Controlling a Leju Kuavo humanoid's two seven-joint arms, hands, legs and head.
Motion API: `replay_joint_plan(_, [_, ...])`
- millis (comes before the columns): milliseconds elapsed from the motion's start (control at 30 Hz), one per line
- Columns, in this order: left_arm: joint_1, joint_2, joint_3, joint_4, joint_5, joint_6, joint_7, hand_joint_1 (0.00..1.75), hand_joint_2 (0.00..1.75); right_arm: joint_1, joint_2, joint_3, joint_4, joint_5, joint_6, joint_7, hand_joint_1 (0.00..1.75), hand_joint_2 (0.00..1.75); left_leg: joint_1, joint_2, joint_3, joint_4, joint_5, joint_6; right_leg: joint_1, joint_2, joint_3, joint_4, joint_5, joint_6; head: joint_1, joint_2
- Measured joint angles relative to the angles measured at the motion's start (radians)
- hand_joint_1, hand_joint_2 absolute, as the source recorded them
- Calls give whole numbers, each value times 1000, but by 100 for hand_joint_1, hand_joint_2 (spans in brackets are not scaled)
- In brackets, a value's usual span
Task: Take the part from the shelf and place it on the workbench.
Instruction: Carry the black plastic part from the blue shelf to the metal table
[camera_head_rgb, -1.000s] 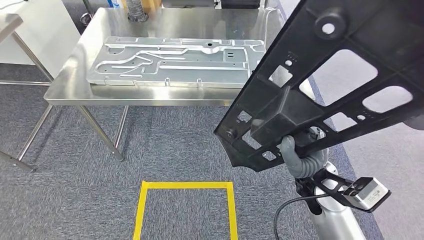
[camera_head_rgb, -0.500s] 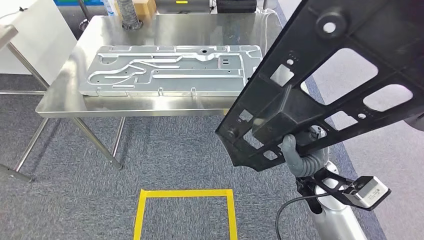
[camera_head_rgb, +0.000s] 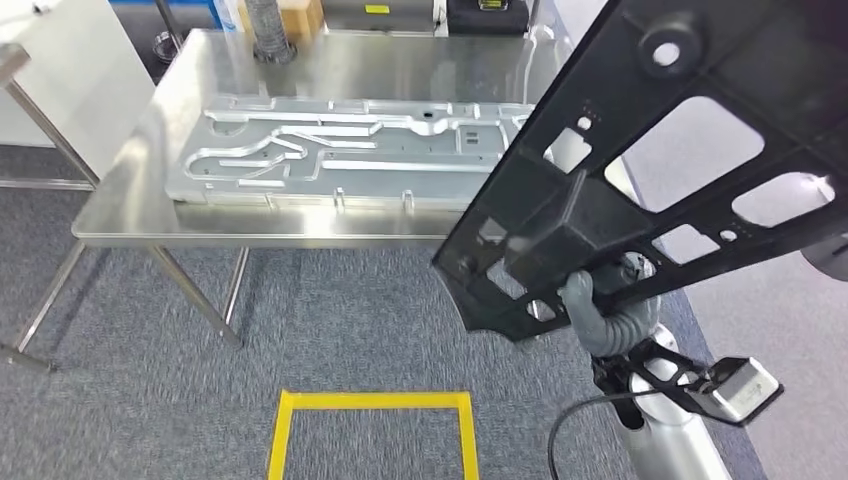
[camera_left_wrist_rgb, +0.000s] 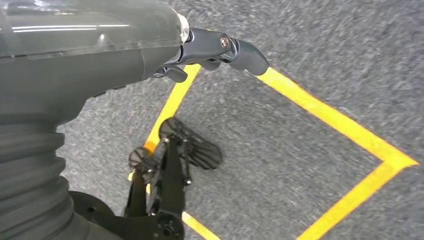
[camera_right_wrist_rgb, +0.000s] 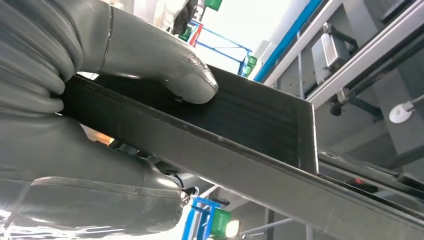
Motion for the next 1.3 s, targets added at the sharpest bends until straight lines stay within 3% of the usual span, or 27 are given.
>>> replay_joint_plan(67, [-1,0,0,0,3,0,-1,0,175,-2,0,0,-1,0,0,0,175,175,-5,0,8,0,-11,6,0,0,-90,124,-50,2,0,0])
replay_joint_plan(100, [0,0,0,0,5,0,-1,0,175,-3,0,0,-1,-1,1,0,175,175,-8,-1,14,0,-18,8,0,0,-121,152,-58,1,0,0])
replay_joint_plan(133, [0,0,0,0,7,0,-1,0,175,-3,0,0,0,-2,2,0,175,175,-11,-1,23,0,-25,9,2,0,-133,145,-43,-2,0,0])
replay_joint_plan(167, [0,0,0,0,9,0,-1,0,175,-5,0,0,0,-6,4,0,175,175,-15,-2,35,0,-32,10,5,0,-128,105,-8,-9,0,0])
replay_joint_plan(233, [0,-4,0,0,11,0,-1,0,175,-9,0,-1,0,-17,9,-1,175,175,-19,0,57,-1,-49,10,21,-12,-91,-26,88,-34,0,0])
replay_joint_plan(267, [0,-7,0,0,11,0,-2,0,175,-12,1,-2,0,-25,13,-1,175,175,-20,2,65,-2,-57,7,29,-20,-76,-75,108,-45,0,0])
replay_joint_plan(333, [1,-12,0,0,11,1,-2,0,175,-17,1,-5,0,-40,19,-2,175,175,-20,8,76,-1,-64,-3,38,-26,-64,-117,116,-58,0,0])
replay_joint_plan(433, [2,-13,0,0,11,2,-3,0,175,-19,1,-9,-2,-52,24,-3,175,175,-21,15,85,28,-68,-21,30,-12,-27,-146,125,-66,0,0])
replay_joint_plan(467, [1,-13,0,1,11,2,-4,0,175,-19,1,-9,-2,-52,24,-3,175,175,-19,15,74,56,-81,-26,26,-9,-13,-152,124,-67,0,0])
replay_joint_plan(567, [-2,-14,0,1,11,4,-4,0,175,-17,1,-9,-4,-40,19,-3,175,175,-9,13,-27,216,-147,-38,21,-2,11,-157,108,-66,0,0])
replay_joint_plan(633, [1,-14,0,1,12,5,-4,0,175,-13,1,-9,-4,-29,14,-3,175,175,-2,13,-80,257,-154,-48,17,6,29,-155,91,-61,0,0])
replay_joint_plan(667, [3,-14,0,1,13,5,-4,0,175,-12,1,-9,-4,-26,12,-3,175,175,2,13,-83,228,-129,-54,14,8,41,-154,81,-57,0,0])
replay_joint_plan(733, [5,-13,0,1,13,6,-4,0,175,-11,1,-9,-3,-23,11,-3,175,175,9,12,-55,105,-34,-63,9,11,68,-151,58,-47,0,0])
replay_joint_plan(800, [5,-12,0,1,13,7,-4,0,175,-12,1,-9,-4,-20,10,-3,175,175,7,10,-35,19,19,-55,7,13,81,-149,39,-34,0,0])
replay_joint_plan(900, [5,-12,0,0,13,7,-7,0,175,-12,4,-11,-6,-16,4,-4,175,175,3,8,-29,5,19,-30,7,14,81,-142,32,-16,0,0])
replay_joint_plan(967, [5,-12,0,0,13,7,-11,0,175,-13,6,-14,-8,-12,-3,-5,175,175,5,7,-15,-2,12,-19,6,10,57,-93,29,-10,0,0])
replay_joint_plan(1067, [3,-11,0,0,13,7,-14,0,175,-17,8,-22,-8,-2,-22,-5,175,175,3,6,6,-7,-3,-9,3,5,-62,86,-20,-4,0,0])
replay_joint_plan(1133, [4,-11,0,0,13,7,-14,0,175,-20,8,-33,-2,10,-43,-3,175,175,-1,4,23,-7,-17,-6,3,5,-130,145,-45,-4,0,0])
replay_joint_plan(1167, [4,-11,0,0,13,8,-14,0,175,-26,8,-38,3,21,-58,-1,175,175,-4,3,35,-7,-25,-6,2,5,-141,128,-31,-7,0,0])
replay_joint_plan(1200, [4,-11,0,0,14,9,-14,0,175,-37,8,-45,10,40,-78,2,175,175,-6,2,47,-7,-34,-6,3,5,-135,79,6,-11,0,0])
replay_joint_plan(1233, [4,-11,0,0,15,9,-14,0,175,-54,8,-52,19,68,-107,8,175,175,-7,2,57,-8,-42,-7,5,4,-120,12,62,-18,0,0])
replay_joint_plan(1300, [2,-11,0,0,17,10,-15,0,175,-104,10,-67,47,168,-197,33,175,175,-11,2,71,-8,-56,-13,14,2,-99,-91,145,-31,0,0])
